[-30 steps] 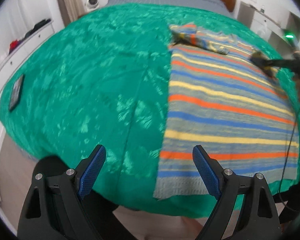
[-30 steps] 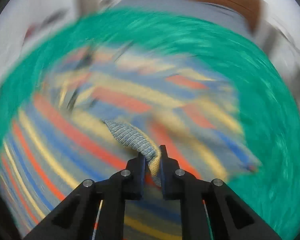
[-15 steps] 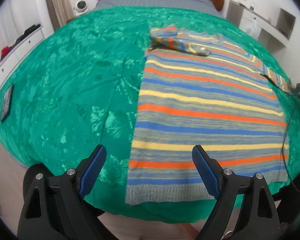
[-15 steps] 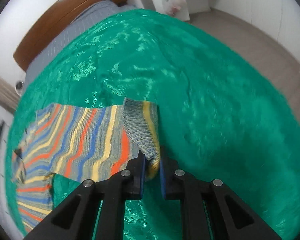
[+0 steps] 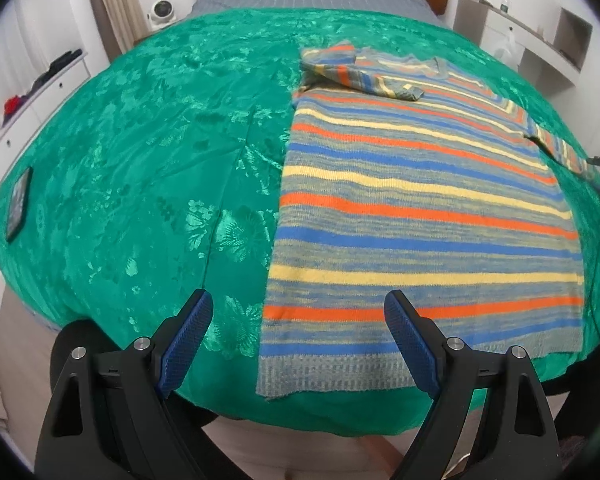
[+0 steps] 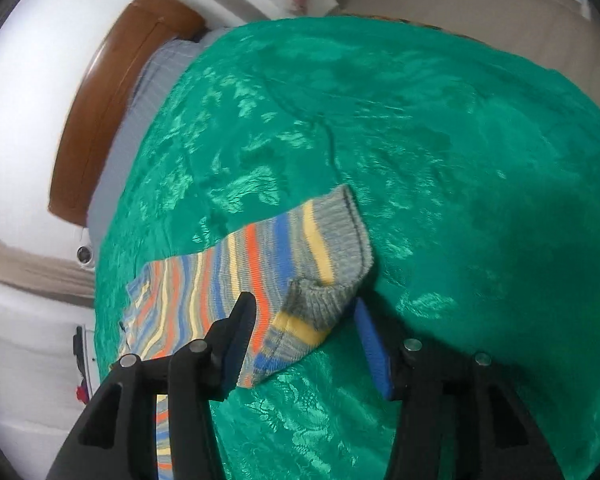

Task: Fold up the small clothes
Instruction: 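Grasp the folded sleeve cuff with the right gripper and pull it outward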

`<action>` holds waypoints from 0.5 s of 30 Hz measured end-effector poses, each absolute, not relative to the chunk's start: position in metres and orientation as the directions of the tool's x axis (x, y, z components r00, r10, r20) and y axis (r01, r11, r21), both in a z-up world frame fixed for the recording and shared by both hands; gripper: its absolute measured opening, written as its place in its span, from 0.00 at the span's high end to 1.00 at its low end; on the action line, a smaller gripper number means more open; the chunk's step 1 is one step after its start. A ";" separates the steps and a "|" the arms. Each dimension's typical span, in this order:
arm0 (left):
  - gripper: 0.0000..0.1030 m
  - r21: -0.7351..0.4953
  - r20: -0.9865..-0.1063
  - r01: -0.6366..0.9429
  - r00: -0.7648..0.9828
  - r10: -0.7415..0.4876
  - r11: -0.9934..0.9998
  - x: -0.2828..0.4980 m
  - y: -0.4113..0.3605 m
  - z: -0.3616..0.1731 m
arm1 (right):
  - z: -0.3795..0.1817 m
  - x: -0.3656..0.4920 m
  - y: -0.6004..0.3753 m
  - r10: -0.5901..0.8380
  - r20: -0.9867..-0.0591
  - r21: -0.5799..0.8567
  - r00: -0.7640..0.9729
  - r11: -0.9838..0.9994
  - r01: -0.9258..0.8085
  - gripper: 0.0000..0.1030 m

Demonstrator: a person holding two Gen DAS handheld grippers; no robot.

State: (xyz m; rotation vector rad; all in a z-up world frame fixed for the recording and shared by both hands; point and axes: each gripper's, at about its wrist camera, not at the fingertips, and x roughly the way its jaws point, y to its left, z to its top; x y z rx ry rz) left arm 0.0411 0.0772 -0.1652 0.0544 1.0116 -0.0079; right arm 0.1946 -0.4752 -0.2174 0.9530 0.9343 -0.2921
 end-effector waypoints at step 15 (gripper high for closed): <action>0.14 0.080 -0.840 0.064 0.542 0.032 0.995 0.038 0.070 -0.167 | -0.209 0.271 -0.413 0.126 -0.974 0.196 0.188 0.887 0.418 0.64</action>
